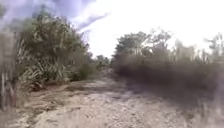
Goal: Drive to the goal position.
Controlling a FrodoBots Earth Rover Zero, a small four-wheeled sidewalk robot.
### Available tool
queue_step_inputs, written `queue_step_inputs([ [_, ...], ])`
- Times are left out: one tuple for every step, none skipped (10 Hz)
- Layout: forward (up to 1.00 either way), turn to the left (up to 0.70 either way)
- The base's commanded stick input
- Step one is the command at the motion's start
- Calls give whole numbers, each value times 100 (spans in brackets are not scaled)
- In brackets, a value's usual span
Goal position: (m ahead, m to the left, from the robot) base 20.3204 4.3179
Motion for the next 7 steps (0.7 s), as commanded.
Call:
queue_step_inputs([
  [100,0],
  [100,0],
  [100,0],
  [100,0],
  [100,0],
  [100,0],
  [100,0],
])
